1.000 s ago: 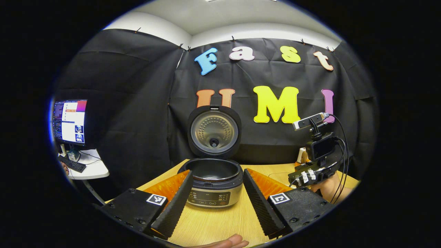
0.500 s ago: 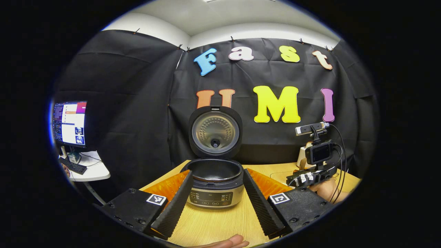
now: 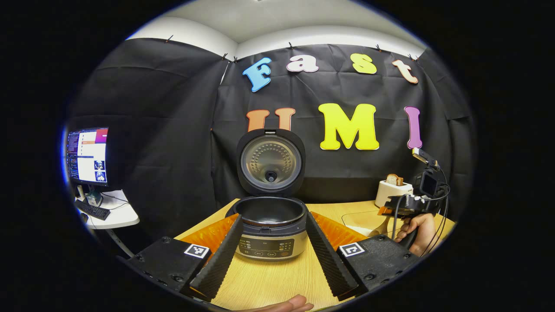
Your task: Close the left gripper, press the button to open the rice cooker; take a wooden spoon from the chopstick holder with the right hand, scoop a spoonful of rice and pour it into the rice cooker, then put the wooden spoon back into the chopstick holder.
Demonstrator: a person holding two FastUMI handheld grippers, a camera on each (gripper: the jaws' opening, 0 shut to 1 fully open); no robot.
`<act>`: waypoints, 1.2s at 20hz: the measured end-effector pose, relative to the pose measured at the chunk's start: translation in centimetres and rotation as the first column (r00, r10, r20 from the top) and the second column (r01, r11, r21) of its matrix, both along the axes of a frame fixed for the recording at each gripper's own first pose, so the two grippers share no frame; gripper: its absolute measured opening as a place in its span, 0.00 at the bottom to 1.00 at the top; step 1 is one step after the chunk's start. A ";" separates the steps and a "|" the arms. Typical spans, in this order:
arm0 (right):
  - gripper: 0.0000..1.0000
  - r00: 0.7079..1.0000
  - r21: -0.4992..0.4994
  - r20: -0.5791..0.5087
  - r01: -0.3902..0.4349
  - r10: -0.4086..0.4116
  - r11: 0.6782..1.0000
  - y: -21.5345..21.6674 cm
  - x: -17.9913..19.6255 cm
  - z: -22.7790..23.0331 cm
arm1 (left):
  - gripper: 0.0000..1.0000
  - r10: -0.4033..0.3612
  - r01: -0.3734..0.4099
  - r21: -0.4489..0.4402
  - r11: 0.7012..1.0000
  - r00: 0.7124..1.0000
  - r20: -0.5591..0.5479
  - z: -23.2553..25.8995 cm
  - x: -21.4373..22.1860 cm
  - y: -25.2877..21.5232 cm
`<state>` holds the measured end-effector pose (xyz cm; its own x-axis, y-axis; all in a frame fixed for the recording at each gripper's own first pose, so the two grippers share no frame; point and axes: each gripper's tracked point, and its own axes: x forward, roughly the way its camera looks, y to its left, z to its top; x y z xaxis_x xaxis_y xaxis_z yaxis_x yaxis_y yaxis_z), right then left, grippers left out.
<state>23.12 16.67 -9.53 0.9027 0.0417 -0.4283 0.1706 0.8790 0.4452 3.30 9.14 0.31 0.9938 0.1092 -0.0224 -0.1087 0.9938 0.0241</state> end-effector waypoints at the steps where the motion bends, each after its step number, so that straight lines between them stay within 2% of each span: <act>1: 0.09 1.000 0.018 0.006 -0.002 0.002 1.000 0.0 -0.1 0.1 | 0.93 0.001 -0.001 0.004 1.000 1.000 -0.003 -0.1 0.0 -0.1; 7: 0.09 0.999 0.158 0.028 0.024 -0.029 0.987 -0.5 -0.4 0.0 | 0.93 -0.012 0.012 0.019 1.000 1.000 -0.006 -0.2 0.2 -0.7; 11: 0.10 0.996 0.317 0.003 0.086 -0.092 0.945 -1.9 -0.5 -0.7 | 0.93 -0.011 0.011 0.013 1.000 1.000 -0.013 -0.5 0.4 -0.5; 17: 0.10 0.998 0.441 0.000 0.062 -0.069 0.895 -1.1 -0.4 -0.4 | 0.93 -0.006 0.006 0.012 1.000 1.000 -0.022 -0.7 0.5 -0.4; 22: 0.09 0.999 0.581 -0.035 0.054 -0.041 0.812 -0.7 -0.1 -0.4 | 0.93 -0.012 0.012 0.010 1.000 1.000 -0.017 -0.6 0.5 -0.5; 24: 0.09 0.998 0.640 -0.050 0.062 -0.039 0.766 -0.6 -0.1 -0.2 | 0.93 -0.008 0.009 0.009 1.000 1.000 -0.019 -0.6 0.5 -0.2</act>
<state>23.00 16.09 -9.77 0.8978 0.2713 -0.3468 0.2309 0.3805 0.8955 3.83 8.89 -0.30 0.9941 0.1011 -0.0404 -0.0997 0.9944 0.0351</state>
